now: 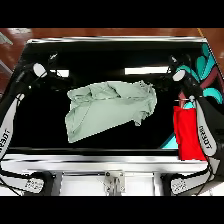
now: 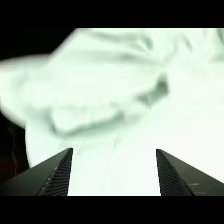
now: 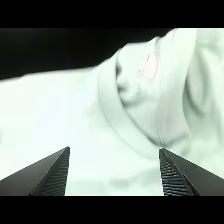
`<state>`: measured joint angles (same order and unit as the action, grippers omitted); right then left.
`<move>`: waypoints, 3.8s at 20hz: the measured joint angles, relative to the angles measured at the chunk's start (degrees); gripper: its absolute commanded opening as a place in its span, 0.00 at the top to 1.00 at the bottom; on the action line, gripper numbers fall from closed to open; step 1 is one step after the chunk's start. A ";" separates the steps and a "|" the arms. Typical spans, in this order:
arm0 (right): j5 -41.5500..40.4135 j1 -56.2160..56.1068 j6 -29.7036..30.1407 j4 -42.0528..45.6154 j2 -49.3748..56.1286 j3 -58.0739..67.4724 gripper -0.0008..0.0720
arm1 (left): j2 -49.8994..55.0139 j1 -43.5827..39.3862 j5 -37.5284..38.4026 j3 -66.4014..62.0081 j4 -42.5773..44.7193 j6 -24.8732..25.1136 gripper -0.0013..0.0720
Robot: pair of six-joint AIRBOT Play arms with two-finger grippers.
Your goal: Fold the shirts.
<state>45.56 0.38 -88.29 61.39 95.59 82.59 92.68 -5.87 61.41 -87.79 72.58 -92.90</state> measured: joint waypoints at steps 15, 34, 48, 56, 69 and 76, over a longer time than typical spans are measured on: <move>34.93 22.27 11.56 1.95 -9.92 -7.82 0.08 | -25.46 17.57 18.58 47.54 -8.02 14.82 0.00; 33.11 19.10 10.47 -1.07 -10.01 -11.04 0.08 | -22.56 7.50 -11.45 61.46 -26.43 20.09 0.94; 18.56 15.98 7.04 -8.52 -0.17 -11.04 0.08 | -25.99 6.29 -8.09 54.62 -28.13 19.80 0.94; 5.88 9.70 6.95 -14.14 6.10 -11.04 0.90 | -26.80 6.32 -7.78 53.75 -28.00 19.67 0.94; 6.56 12.31 20.04 -14.69 -24.59 -7.61 0.90 | -37.57 16.37 -2.29 21.07 -20.61 21.57 0.94; -5.92 13.09 21.90 -12.41 -55.60 2.89 0.90 | -48.15 17.97 -7.76 -14.08 -19.65 21.75 0.94</move>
<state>39.64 13.47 -66.39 48.97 39.99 85.47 44.53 12.10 53.65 -101.86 52.93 -71.16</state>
